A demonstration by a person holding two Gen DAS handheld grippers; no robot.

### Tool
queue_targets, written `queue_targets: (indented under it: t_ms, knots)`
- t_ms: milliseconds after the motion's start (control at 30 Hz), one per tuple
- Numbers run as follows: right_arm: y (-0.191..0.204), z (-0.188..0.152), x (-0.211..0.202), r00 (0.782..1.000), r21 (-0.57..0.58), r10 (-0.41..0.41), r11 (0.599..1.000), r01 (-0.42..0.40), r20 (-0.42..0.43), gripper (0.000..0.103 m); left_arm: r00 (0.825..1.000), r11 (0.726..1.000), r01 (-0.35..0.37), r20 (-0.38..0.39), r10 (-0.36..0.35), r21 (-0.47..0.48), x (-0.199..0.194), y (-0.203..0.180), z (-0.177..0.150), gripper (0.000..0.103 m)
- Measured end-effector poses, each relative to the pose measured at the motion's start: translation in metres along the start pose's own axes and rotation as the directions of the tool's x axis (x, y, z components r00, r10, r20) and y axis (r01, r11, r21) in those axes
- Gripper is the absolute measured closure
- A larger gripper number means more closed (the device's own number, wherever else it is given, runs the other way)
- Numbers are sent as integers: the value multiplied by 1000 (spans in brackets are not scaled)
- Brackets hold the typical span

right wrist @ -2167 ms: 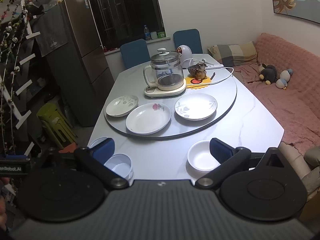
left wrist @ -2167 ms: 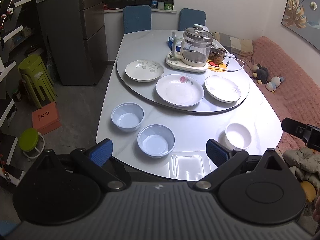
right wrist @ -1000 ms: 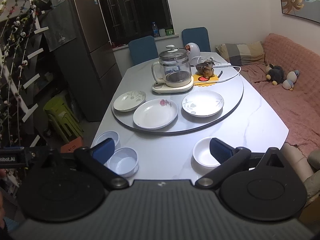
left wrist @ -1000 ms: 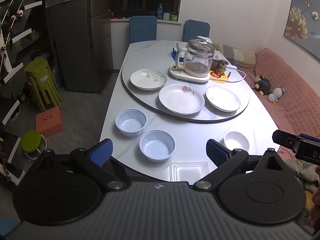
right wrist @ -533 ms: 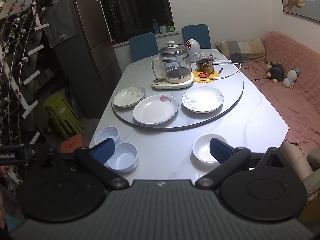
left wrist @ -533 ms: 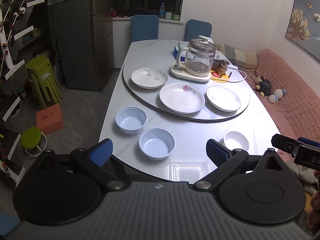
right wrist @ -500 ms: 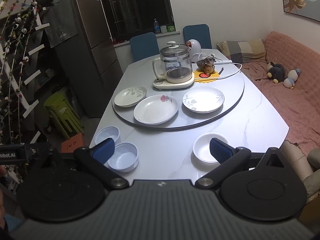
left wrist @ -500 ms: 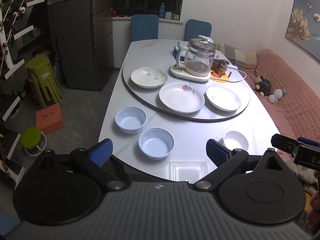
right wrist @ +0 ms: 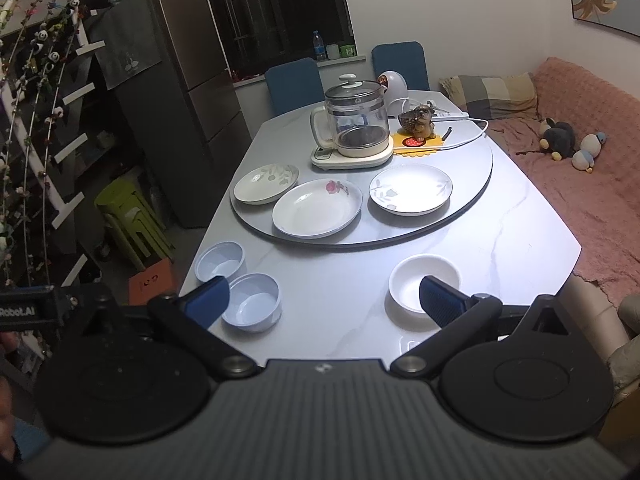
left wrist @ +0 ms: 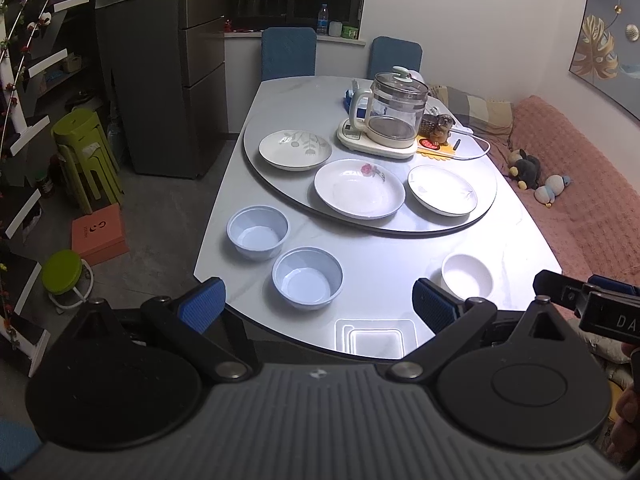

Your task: Organize plates and bowls

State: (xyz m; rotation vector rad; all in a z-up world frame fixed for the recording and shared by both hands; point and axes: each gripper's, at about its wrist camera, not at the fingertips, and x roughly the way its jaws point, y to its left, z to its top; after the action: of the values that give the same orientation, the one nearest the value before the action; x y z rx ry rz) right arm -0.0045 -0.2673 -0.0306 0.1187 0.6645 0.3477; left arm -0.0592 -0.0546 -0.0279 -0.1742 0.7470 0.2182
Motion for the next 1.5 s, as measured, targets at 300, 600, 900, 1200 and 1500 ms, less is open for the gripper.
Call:
queue_targets:
  t_ms: [300, 600, 900, 1200, 1500]
  knots:
    - [-2, 5, -1, 999, -13, 13, 1000, -13, -31, 0, 999, 1000, -7, -32, 6, -20, 1, -5, 1, 2]
    - [9, 16, 14, 1000, -28, 22, 999, -22, -14, 0, 997, 999, -18, -69, 16, -34, 26, 7, 16, 2]
    - [27, 44, 64, 996, -23, 61, 998, -63, -59, 1, 993, 998, 3, -114, -10, -56, 79, 29, 50, 2]
    - [55, 80, 120, 995, -29, 78, 996, -80, -70, 1, 992, 996, 23, -123, -33, -84, 138, 56, 98, 2]
    - [73, 108, 165, 993, -41, 72, 996, -76, -93, 1, 992, 995, 56, -104, -64, -83, 180, 79, 135, 2]
